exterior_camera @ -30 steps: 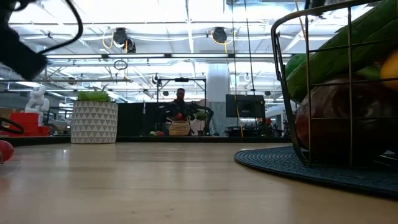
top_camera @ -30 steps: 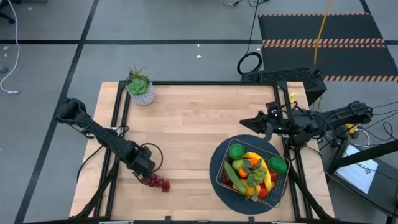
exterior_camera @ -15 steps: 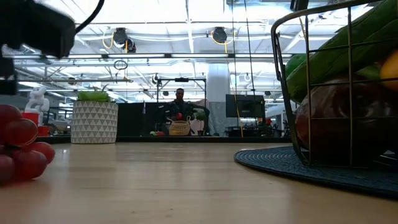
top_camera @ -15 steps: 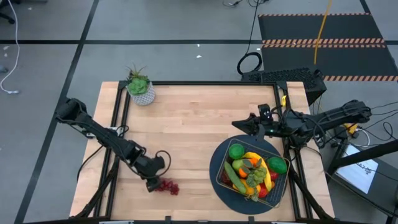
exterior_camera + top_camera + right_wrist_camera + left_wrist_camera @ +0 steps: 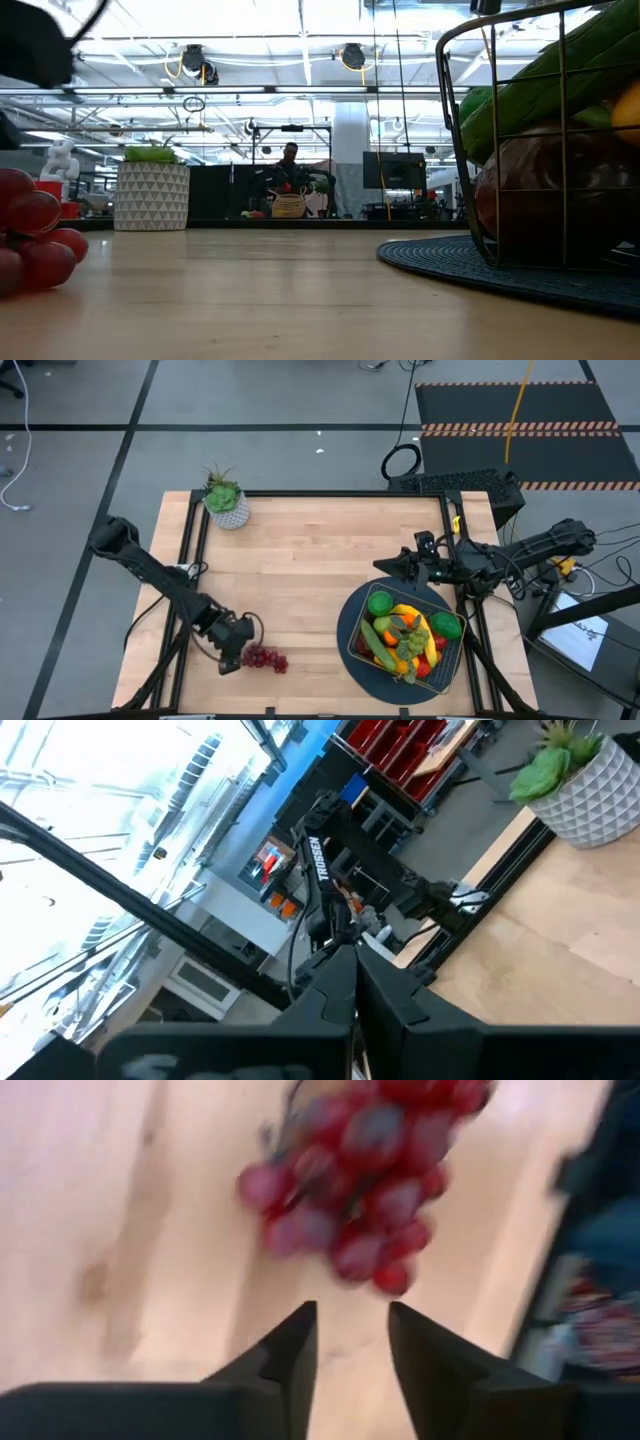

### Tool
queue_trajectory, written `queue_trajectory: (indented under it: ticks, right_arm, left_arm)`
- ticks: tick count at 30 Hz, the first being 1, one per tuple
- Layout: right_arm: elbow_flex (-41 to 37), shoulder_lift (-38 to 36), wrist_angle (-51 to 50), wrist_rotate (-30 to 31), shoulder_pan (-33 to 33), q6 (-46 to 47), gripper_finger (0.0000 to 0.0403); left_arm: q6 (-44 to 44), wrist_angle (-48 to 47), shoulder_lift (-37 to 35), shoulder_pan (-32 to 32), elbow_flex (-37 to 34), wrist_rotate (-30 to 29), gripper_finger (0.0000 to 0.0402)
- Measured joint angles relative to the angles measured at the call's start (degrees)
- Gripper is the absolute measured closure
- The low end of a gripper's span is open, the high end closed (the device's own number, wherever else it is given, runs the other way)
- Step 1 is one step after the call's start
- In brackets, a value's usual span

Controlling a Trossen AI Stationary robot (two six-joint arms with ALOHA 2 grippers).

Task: Build produce basket
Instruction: Put the grapes into the gold wire basket

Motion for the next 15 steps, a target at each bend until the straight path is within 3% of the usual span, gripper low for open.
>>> queue_trajectory:
  ticks: [7, 10, 15]
  right_arm:
    - [0.0, 0.0, -0.04, 4.64, 3.18, -0.1, 0.0403]
    - [0.0, 0.0, -0.05, 6.14, 3.89, -0.43, 0.0403]
    - [0.0, 0.0, -0.03, 6.17, 3.89, -0.39, 0.0403]
  left_arm:
    - [3.13, -4.36, 1.01, -6.79, 0.0, -8.9, 0.0205]
    - [6.12, -3.66, 2.52, -8.74, 0.0, -13.32, 0.0199]
    - [11.15, -0.87, 6.57, -9.67, 0.0, -15.24, 0.0207]
